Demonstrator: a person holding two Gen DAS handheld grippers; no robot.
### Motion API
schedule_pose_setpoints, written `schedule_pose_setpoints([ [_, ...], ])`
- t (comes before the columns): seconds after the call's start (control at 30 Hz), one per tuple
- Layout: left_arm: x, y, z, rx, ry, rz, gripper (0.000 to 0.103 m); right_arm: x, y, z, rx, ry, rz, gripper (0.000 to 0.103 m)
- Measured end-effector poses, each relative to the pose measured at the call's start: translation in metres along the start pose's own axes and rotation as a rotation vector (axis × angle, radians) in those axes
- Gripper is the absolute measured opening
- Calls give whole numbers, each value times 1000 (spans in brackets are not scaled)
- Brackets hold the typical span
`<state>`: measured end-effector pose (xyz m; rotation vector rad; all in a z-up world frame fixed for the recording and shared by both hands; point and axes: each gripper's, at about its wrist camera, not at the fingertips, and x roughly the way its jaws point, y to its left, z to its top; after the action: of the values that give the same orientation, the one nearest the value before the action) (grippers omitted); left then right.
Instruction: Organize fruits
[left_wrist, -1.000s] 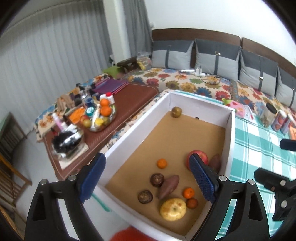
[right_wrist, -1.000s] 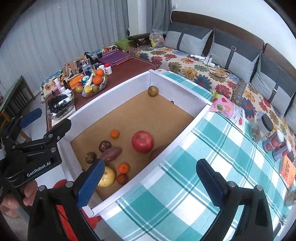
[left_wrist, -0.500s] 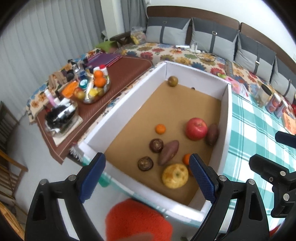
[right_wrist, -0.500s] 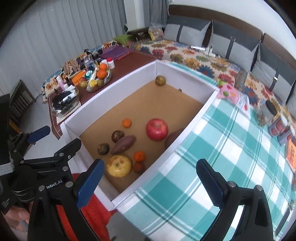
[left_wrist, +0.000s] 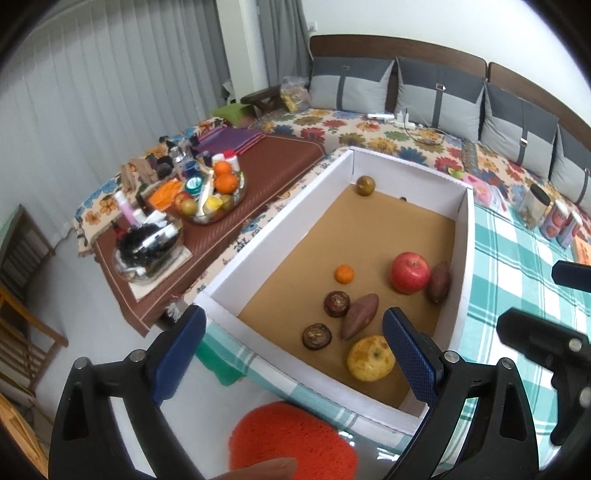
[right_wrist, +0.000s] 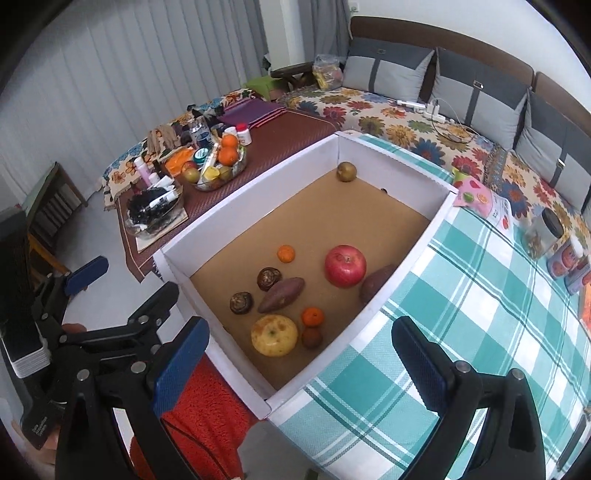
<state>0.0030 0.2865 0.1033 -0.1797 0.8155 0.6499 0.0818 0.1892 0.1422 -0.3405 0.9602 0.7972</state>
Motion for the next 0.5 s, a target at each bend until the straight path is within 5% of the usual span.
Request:
schedule_pose_setpoints([
  [0.5, 13, 3, 2, -11, 28, 18, 97, 17, 6, 5, -33, 14, -66, 99],
])
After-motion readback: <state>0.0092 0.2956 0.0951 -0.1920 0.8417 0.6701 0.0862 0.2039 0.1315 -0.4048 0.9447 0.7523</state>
